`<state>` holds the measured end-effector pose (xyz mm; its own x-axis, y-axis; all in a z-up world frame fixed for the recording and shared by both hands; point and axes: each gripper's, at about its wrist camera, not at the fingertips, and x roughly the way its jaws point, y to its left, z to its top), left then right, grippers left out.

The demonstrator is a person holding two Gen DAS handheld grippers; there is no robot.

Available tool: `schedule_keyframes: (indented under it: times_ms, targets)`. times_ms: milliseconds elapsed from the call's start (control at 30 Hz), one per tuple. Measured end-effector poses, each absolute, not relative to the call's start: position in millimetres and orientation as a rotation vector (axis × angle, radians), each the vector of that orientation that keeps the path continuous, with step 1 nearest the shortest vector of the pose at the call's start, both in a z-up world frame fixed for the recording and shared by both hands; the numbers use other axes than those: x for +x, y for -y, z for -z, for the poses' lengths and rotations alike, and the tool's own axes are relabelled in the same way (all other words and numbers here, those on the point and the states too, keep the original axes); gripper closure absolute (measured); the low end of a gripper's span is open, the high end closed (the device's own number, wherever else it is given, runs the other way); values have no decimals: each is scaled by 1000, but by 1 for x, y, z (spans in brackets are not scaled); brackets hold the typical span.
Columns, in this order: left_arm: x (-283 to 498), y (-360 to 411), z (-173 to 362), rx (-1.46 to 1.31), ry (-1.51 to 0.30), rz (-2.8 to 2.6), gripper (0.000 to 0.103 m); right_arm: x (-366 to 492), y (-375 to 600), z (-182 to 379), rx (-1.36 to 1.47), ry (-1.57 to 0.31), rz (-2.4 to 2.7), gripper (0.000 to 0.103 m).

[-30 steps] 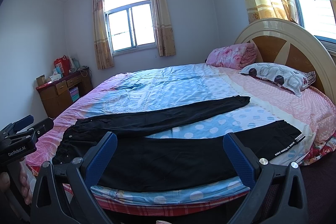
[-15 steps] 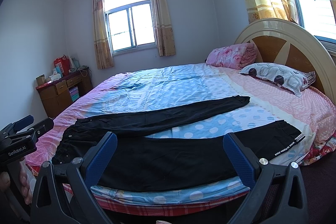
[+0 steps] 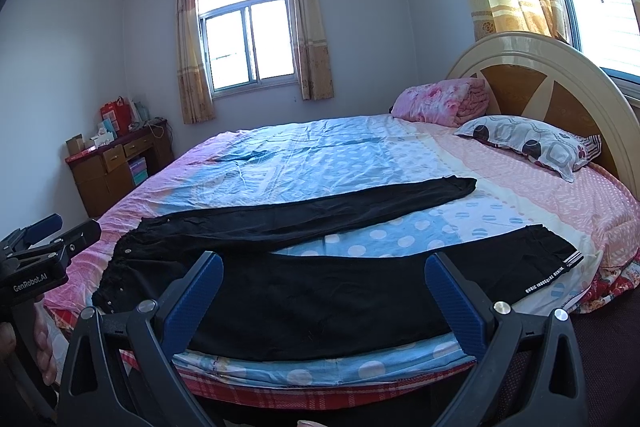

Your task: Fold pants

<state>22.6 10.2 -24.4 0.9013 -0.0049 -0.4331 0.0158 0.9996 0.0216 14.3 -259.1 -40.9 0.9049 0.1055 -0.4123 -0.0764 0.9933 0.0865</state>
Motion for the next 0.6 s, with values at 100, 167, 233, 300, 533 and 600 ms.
schedule_keyframes:
  times_ms: [100,167,233,300,533,600]
  targets:
    - [33,-11,34,36,-474,4,0,22,255,51,39,-457,-93,1]
    - [41,-11,42,61,-482,-14,0,29,254,58,19,-474,-88,1]
    - [50,-14,50,79,-498,-28,0,38,254,66,9,-495,-94,1]
    - [62,-20,61,80,-530,-28,0,48,254,74,-1,-522,-92,1]
    - [113,-60,106,103,-647,-81,0,87,261,101,-11,-606,-86,1]
    - [129,-78,113,100,-675,-101,0,99,262,108,3,-624,-98,1]
